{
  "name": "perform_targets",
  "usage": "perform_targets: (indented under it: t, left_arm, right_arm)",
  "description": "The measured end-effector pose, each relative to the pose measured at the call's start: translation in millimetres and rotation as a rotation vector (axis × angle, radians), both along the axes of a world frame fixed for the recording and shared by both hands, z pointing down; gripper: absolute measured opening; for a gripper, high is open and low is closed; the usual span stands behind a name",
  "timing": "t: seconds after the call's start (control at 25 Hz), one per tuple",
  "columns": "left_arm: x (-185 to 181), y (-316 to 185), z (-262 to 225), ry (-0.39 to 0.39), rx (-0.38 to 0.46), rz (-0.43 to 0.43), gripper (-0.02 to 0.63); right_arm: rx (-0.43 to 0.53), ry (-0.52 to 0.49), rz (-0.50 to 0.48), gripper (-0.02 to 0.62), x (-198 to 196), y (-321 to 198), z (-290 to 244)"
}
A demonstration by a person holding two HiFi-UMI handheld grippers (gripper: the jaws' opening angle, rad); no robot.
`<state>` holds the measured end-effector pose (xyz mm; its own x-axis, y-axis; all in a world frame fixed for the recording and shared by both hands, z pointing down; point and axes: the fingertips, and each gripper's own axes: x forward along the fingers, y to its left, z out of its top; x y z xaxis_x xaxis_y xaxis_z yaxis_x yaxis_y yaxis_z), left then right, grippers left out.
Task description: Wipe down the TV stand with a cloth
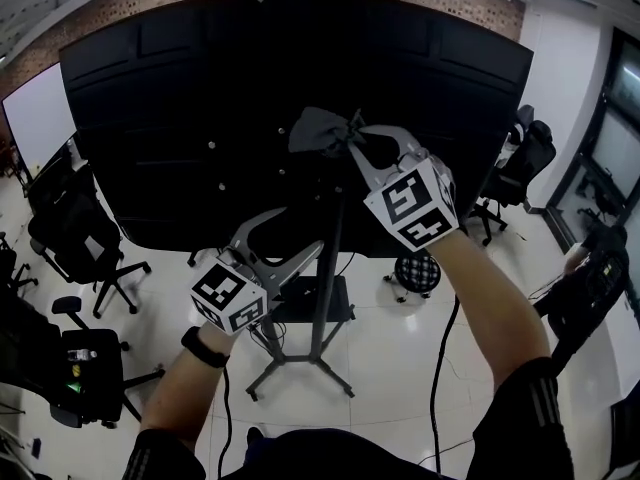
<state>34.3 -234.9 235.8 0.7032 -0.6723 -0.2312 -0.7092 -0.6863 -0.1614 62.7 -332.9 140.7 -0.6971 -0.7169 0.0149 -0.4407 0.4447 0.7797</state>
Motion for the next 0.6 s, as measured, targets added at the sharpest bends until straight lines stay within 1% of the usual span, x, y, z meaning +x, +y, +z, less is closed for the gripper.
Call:
perform_targets:
  t: [0.2, 0.4, 0.6]
  left_arm:
    - [2, -8, 24, 0.000, -0.053, -0.012, 0.290]
    - [0, -16, 45, 0.026, -0.071, -0.013, 0.290]
    - [0, -20, 64, 0.029, -0.103, -0.014, 0.290]
  right_arm:
    - [-0.011, -0.002, -0.010, 0.018, 0, -4, 16]
    - [-0.040, -0.022, -0.017, 0.018, 3, -7, 31]
    - [-0.080, -0.005, -0.020, 0.018, 6, -9, 61]
